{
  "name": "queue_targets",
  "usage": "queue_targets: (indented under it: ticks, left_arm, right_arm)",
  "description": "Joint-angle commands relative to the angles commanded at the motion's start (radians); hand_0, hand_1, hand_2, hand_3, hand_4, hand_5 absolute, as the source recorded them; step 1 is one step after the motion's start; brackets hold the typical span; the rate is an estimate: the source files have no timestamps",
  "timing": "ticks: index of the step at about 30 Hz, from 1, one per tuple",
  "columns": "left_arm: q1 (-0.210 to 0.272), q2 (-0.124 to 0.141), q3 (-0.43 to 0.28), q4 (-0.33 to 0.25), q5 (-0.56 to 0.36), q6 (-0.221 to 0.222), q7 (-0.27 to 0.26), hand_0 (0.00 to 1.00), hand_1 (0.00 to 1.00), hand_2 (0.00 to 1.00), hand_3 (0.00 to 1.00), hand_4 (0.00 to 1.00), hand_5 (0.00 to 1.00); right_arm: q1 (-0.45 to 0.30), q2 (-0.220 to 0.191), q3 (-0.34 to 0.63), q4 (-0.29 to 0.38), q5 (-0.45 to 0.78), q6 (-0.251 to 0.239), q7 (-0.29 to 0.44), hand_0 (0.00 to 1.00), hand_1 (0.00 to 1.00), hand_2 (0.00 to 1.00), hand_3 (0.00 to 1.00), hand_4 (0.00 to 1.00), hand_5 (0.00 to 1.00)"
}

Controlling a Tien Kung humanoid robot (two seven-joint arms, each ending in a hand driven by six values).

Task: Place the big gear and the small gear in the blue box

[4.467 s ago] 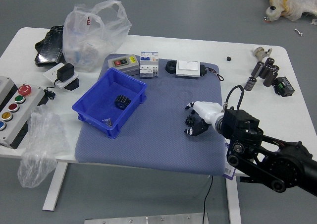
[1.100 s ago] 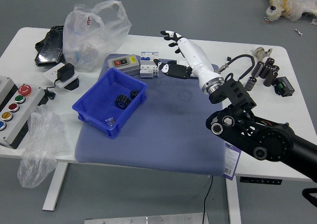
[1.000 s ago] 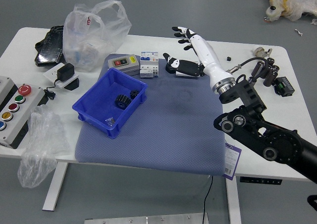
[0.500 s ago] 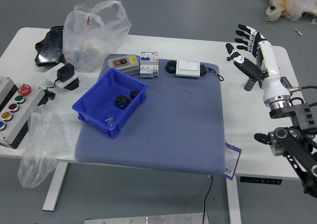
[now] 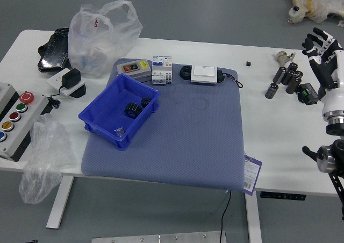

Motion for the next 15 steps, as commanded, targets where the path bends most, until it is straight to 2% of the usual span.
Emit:
queue_targets:
  ticks: [15]
  left_arm:
    - [0.025, -0.002, -0.053, 0.0, 0.038, 0.0, 0.019, 0.63, 0.475, 0.533, 0.705, 0.743, 0.507]
  right_arm:
    - [-0.062, -0.005, 0.024, 0.008, 0.026, 0.032, 0.021, 0.641, 0.653, 0.732, 0.751, 0.841, 0.552]
